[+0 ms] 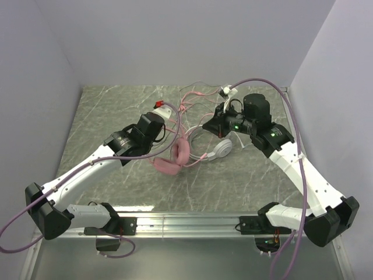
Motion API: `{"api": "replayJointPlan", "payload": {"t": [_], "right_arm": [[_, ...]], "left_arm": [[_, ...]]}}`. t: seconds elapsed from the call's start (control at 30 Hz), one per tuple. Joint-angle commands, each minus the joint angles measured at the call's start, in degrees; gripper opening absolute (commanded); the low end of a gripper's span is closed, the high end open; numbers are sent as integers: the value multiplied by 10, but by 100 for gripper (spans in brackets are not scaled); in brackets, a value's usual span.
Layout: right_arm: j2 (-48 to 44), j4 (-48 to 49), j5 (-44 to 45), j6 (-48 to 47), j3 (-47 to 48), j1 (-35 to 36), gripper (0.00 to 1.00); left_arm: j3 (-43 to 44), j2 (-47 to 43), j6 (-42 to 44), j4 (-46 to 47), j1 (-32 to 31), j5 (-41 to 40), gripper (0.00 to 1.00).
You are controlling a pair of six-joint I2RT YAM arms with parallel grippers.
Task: Wrap the headphones
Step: Wrap the headphone cable with the right arm
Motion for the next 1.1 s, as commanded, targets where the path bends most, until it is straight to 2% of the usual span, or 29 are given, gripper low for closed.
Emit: {"api": "replayJointPlan", "payload": {"t": [0.0,0.13,0.3,0.43,0.67,0.77,0.9,0.97,1.07], "right_arm": [[-32,-25,-48,-3,34,-3,0],[-34,-51,-89,-7,53,-4,0],[-23,-120,-58,-28,81,-3,0],[-17,-133,-21,-44,72,-3,0],[-9,-109,4,-51,58,-2,0],[-5,-96,64,-51,51,-3,0],[5,-74,145,-51,52,-3,0],[14,-74,168,-50,58,-2,0],[18,-82,124,-51,66,-3,0]], "left_arm": [[30,0,16,57,1,-54,0],[31,9,27,68,1,-109,0],[20,-12,61,107,1,-140,0],[17,-48,98,129,1,-122,0],[39,-43,101,66,0,-64,0],[53,-44,88,41,0,-3,0],[70,-38,77,5,-4,35,0],[72,-35,75,-5,-5,33,0],[59,-30,83,10,-5,-22,0]]}}
